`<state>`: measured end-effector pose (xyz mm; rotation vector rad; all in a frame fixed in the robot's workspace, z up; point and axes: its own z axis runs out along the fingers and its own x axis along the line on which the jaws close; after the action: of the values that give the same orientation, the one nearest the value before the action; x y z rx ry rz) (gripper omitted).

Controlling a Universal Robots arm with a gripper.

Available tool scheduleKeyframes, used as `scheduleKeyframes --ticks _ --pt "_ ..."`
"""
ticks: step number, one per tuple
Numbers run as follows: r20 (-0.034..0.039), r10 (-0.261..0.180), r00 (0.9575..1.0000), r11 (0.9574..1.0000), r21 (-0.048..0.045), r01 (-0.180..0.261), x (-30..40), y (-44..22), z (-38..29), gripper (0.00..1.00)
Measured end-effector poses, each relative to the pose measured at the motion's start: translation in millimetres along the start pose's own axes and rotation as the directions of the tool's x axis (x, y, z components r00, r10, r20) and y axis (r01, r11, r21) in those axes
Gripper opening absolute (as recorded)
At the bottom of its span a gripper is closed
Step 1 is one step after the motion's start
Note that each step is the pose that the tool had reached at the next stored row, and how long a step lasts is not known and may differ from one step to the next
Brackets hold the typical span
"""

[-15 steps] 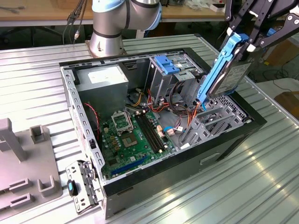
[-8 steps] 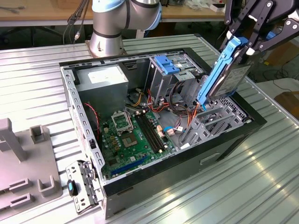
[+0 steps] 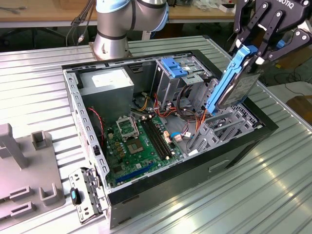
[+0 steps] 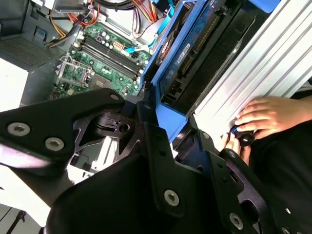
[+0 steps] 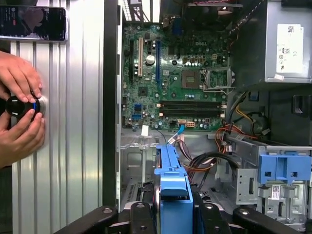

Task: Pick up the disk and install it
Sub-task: 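Insert the disk into the insertion slot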

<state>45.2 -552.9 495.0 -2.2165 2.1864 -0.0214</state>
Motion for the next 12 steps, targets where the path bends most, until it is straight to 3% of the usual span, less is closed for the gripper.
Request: scheduleKeyframes --ticks 5,12 --pt "-0.0001 0.003 1.0 1.0 0.0 -0.003 6.4 -2.7 9.7 0.37" --pt "-0.0001 0.003 1.0 1.0 0.0 -0.003 7.3 -9.0 19.4 0.37"
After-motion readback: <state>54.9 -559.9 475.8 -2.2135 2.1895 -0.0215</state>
